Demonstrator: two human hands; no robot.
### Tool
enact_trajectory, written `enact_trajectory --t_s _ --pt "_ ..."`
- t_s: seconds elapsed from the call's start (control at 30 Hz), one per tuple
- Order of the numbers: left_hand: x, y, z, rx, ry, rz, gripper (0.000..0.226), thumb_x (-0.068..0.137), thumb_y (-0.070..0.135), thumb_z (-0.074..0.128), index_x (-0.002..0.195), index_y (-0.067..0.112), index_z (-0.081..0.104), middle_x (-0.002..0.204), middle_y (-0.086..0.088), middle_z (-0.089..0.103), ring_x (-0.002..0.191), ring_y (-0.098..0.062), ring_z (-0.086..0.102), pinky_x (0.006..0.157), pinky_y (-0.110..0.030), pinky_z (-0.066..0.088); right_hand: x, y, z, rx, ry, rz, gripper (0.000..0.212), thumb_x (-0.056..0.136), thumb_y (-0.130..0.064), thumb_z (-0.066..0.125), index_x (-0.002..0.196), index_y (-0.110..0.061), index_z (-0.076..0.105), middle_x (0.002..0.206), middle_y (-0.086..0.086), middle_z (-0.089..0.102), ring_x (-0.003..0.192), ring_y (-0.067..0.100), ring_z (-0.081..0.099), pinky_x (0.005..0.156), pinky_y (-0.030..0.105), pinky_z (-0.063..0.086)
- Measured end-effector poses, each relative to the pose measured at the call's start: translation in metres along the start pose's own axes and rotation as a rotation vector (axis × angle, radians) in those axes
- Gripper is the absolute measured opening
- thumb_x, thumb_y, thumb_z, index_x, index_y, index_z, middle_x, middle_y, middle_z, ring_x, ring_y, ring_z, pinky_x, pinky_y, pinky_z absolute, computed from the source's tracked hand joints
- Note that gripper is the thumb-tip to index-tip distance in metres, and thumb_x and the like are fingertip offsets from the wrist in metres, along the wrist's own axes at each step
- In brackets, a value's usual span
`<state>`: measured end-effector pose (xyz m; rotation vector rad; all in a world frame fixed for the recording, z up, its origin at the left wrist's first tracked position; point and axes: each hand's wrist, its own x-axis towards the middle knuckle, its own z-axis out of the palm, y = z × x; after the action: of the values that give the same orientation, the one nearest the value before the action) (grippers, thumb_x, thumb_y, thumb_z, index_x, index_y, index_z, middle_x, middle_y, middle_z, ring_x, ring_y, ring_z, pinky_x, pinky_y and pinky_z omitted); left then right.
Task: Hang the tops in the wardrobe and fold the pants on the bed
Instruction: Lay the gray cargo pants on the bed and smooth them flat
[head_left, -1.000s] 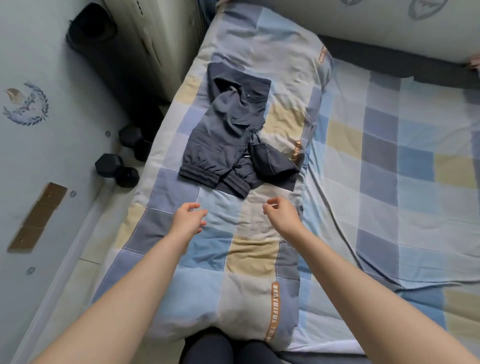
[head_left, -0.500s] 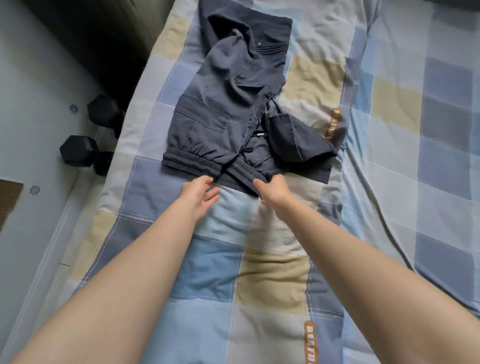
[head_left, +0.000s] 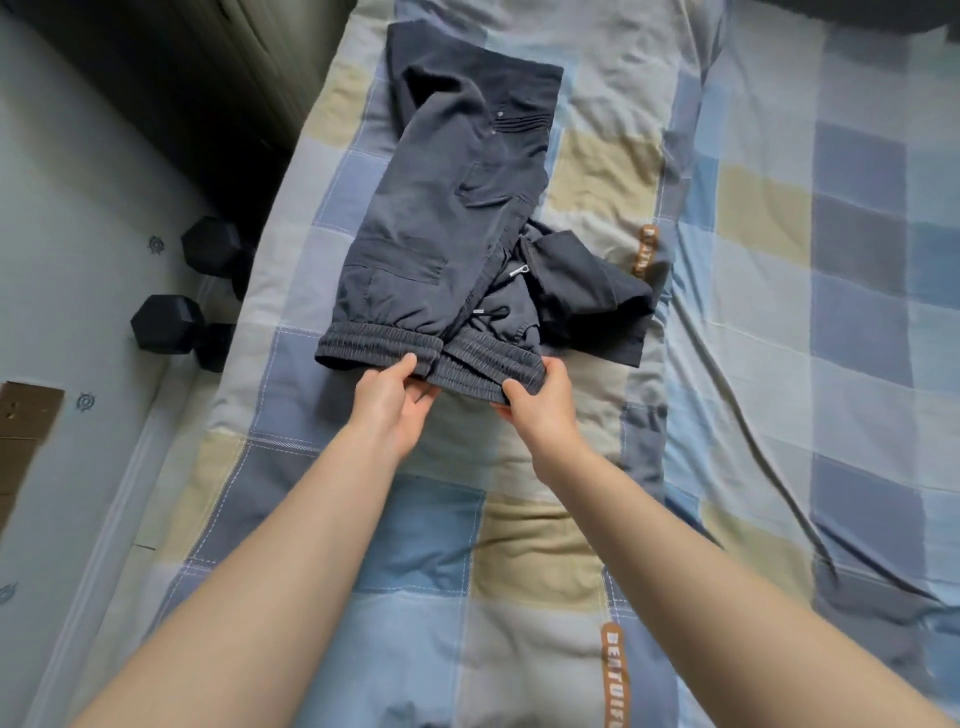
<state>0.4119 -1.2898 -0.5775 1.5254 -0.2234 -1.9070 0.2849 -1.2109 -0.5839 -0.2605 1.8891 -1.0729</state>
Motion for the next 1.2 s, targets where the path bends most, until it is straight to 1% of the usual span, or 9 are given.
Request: enact_trajectory --t_s 0.23,0.43,0.53,0.63,0.7,0.77,0.9,1.07,1.2 --pt "-0.13 -0.006 -0.019 -0.081 0.059 -0.019 0.039 0.097 0.001 0.052 0.136 0.001 0.047 0.122 -0.019 0.063 0.1 -0.03 0.066 0.068 -0.037 0.057 -0.137 -0.009 -0.067 -0.112 -0.068 -0.053 0.04 0.082 -0.027 0.073 0.115 -0.013 0.055 0.106 0.001 0.065 0.098 0.018 0.065 0.088 0.044 0.054" --pt "-0.277 0.003 -0.041 0.19 0.084 0.217 0.032 0.093 0.002 0.058 0.109 0.029 0.054 0.124 -0.001 0.065 0.109 -0.021 0.064 0.088 -0.042 0.053 -0.267 -0.031 -0.119 -0.379 -0.151 -0.081 0.033 0.08 -0.048 0.07 0.094 -0.02 0.061 0.083 0.0 0.066 0.075 0.018 0.062 0.068 0.033 0.052" --pt "-0.343 0.012 -0.051 0.349 0.031 0.282 0.036 0.091 0.004 0.061 0.121 0.023 0.054 0.124 0.0 0.065 0.116 -0.02 0.062 0.104 -0.048 0.046 -0.329 -0.048 -0.135 -0.646 -0.219 -0.068 0.04 0.084 -0.056 0.061 0.078 -0.018 0.053 0.07 -0.003 0.054 0.065 0.013 0.05 0.057 0.027 0.036" --pt "-0.404 0.028 -0.055 0.497 -0.055 0.333 0.044 0.091 0.007 0.063 0.132 0.019 0.051 0.125 0.003 0.065 0.115 -0.012 0.061 0.107 -0.041 0.045 -0.383 -0.067 -0.144 -0.776 -0.248 -0.063 0.051 0.088 -0.052 0.057 0.119 -0.011 0.053 0.109 0.003 0.061 0.099 0.021 0.059 0.078 0.029 0.045" --pt "-0.435 0.04 -0.057 0.604 -0.128 0.363 0.046 0.09 0.011 0.064 0.134 0.02 0.05 0.123 0.006 0.065 0.114 -0.008 0.06 0.106 -0.037 0.045 -0.414 -0.081 -0.147 -0.675 -0.231 -0.179 0.077 0.089 -0.047 0.06 0.15 -0.023 0.021 0.146 -0.001 0.037 0.132 0.016 0.04 0.104 0.028 0.035" --pt "-0.458 0.048 -0.058 0.712 -0.212 0.381 0.046 0.09 0.013 0.065 0.133 0.022 0.051 0.121 0.008 0.066 0.112 -0.005 0.061 0.103 -0.032 0.046 -0.441 -0.098 -0.145 -0.532 -0.234 -0.346 0.082 0.085 -0.05 0.063 0.15 -0.035 0.017 0.151 -0.013 0.029 0.137 0.003 0.029 0.111 0.026 0.028" --pt "-0.493 0.066 -0.057 0.769 -0.445 0.381 0.028 0.094 0.012 0.061 0.117 0.027 0.058 0.111 0.007 0.071 0.102 -0.002 0.066 0.089 -0.021 0.053 -0.478 -0.123 -0.129 -0.328 -0.221 -0.386 0.07 0.078 -0.058 0.064 0.139 -0.032 0.04 0.133 -0.016 0.054 0.123 -0.003 0.047 0.105 0.028 0.041" --pt "-0.52 0.08 -0.055 0.858 -0.671 0.329 0.034 0.093 0.012 0.064 0.122 0.029 0.059 0.109 0.006 0.073 0.104 -0.01 0.068 0.083 -0.022 0.054 -0.499 -0.134 -0.136 -0.062 0.04 -0.312 0.013 0.093 -0.026 0.056 0.105 -0.024 0.06 0.088 -0.003 0.069 0.081 0.013 0.065 0.08 0.042 0.052" --pt "-0.528 0.093 -0.054 0.993 -0.741 0.37 0.045 0.085 0.013 0.071 0.109 0.05 0.061 0.107 0.011 0.072 0.099 -0.007 0.069 0.081 -0.024 0.055 -0.516 -0.139 -0.172 0.277 0.138 -0.244 0.013 0.095 -0.024 0.053 0.095 -0.03 0.064 0.083 -0.014 0.07 0.076 0.003 0.065 0.079 0.036 0.055"
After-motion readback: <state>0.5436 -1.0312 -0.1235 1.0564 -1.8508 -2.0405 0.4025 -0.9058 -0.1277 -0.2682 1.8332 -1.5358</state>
